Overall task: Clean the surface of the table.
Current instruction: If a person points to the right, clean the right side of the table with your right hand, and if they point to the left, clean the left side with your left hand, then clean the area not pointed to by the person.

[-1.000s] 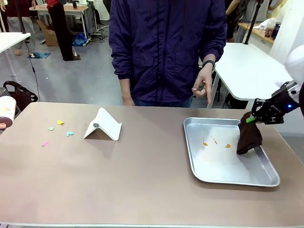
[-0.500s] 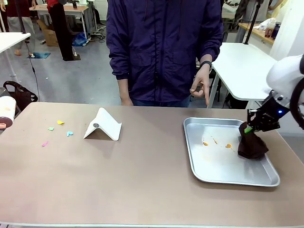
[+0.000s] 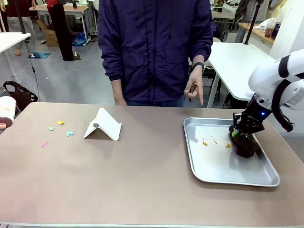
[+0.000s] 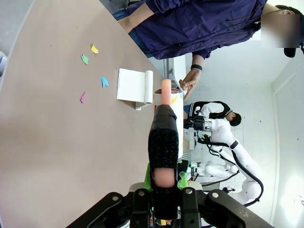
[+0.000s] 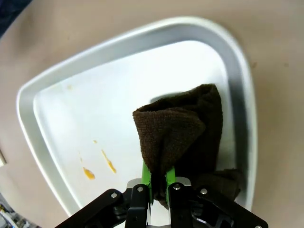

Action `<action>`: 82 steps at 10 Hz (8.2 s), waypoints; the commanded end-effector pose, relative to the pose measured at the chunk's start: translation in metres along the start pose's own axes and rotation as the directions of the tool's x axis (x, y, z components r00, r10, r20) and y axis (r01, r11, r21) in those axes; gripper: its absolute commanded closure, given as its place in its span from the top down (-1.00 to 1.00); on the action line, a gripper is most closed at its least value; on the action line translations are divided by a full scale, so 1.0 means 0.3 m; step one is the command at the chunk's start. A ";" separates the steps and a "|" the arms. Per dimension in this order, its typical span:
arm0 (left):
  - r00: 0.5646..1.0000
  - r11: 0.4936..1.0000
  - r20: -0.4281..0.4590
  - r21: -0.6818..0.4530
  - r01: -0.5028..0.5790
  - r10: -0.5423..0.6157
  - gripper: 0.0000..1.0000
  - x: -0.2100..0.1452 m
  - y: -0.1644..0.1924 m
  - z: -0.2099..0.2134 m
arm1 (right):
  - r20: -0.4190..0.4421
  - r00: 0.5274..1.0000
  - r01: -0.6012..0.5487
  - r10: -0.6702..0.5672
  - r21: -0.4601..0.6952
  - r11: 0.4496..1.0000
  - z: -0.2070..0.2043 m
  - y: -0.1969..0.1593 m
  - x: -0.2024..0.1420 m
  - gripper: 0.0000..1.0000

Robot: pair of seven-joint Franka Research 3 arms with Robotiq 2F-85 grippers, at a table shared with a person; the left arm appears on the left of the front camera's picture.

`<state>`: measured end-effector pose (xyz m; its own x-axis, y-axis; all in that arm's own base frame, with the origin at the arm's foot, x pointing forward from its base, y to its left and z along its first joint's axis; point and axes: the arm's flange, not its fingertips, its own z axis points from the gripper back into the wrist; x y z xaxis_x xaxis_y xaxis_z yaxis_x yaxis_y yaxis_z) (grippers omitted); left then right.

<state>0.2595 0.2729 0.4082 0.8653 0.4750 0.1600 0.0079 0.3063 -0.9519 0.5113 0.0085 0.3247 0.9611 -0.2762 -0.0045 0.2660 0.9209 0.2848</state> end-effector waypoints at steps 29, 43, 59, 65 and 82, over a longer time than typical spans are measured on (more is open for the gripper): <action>1.000 1.000 -0.007 -0.010 0.014 -0.014 -1.00 -0.005 -0.009 0.012 | -0.074 0.990 0.112 -0.123 -0.138 0.984 -0.028 0.032 -0.003 -0.74; 1.000 1.000 -0.007 -0.010 0.014 -0.014 -1.00 -0.005 -0.009 0.012 | -0.289 0.881 0.062 0.375 0.856 0.514 0.228 -0.118 -0.063 -0.74; 1.000 1.000 -0.007 -0.010 0.014 -0.014 -1.00 -0.005 -0.009 0.012 | -0.097 0.995 0.073 0.023 0.865 0.496 0.406 -0.599 -0.166 -0.74; 1.000 1.000 -0.007 -0.010 0.014 -0.014 -1.00 -0.005 -0.009 0.012 | -0.097 0.995 0.073 0.023 0.865 0.496 0.406 -0.599 -0.166 -0.74; 0.985 0.935 0.051 0.310 -0.172 0.164 -0.58 0.077 0.039 -0.154 | -0.097 0.995 0.073 0.023 0.865 0.496 0.406 -0.599 -0.166 -0.74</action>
<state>0.2974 0.2518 0.3910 0.8278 0.5577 0.0619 -0.2490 0.4640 -0.8501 0.4047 -0.1782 0.3856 0.9683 -0.2333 -0.0897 0.1376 0.1979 0.9705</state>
